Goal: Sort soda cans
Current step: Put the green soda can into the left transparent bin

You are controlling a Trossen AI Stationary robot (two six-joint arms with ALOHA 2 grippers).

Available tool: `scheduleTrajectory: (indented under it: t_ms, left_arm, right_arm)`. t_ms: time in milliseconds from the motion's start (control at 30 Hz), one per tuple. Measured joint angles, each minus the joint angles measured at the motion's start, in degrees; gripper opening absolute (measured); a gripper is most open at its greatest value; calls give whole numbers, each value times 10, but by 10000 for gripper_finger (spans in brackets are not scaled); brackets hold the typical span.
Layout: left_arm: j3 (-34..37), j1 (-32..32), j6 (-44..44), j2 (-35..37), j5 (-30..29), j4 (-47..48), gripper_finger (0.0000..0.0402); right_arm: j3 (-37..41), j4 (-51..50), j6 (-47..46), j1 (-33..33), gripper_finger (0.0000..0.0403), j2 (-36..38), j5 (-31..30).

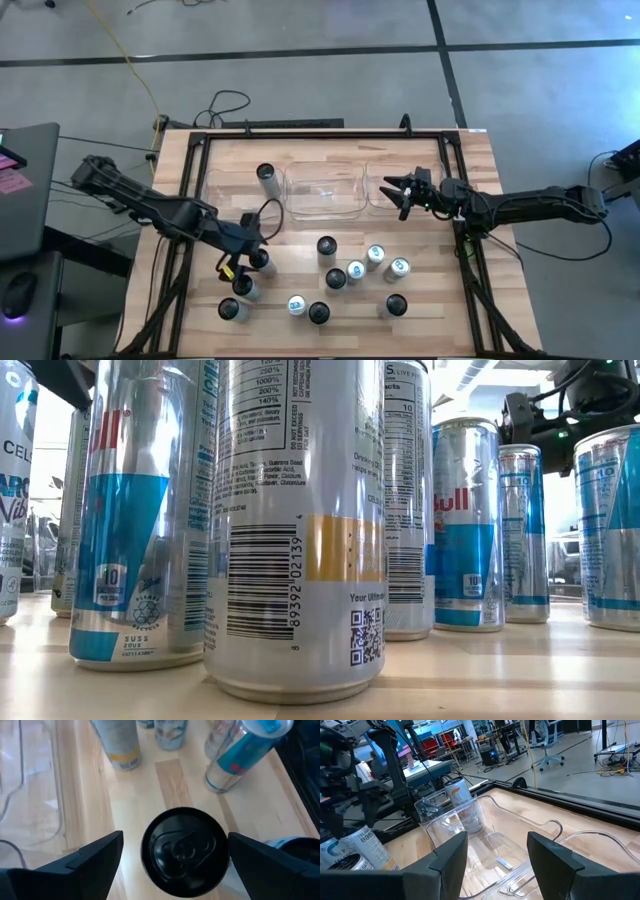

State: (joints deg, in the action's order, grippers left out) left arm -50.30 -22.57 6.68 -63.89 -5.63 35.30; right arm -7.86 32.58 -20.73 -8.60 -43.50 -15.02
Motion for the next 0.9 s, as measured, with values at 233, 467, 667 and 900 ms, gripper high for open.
scheduleTrajectory:
  t_ms: [233, 467, 667, 900]
  left_arm:
    - [0, 0, 11, -19, 1, 10, 352]
    - [0, 2, 44, -25, 1, 14, 337]
    - [0, 5, 45, -25, -8, 12, 258]
    - [-10, 20, 46, -25, -21, 32, 250]
  right_arm:
    - [0, 0, 2, 0, 228, 0, 1]
    - [0, -1, 4, 0, 228, 0, 18]
    - [0, 0, 4, 0, 228, 0, 32]
    - [0, 0, 4, 0, 228, 0, 32]
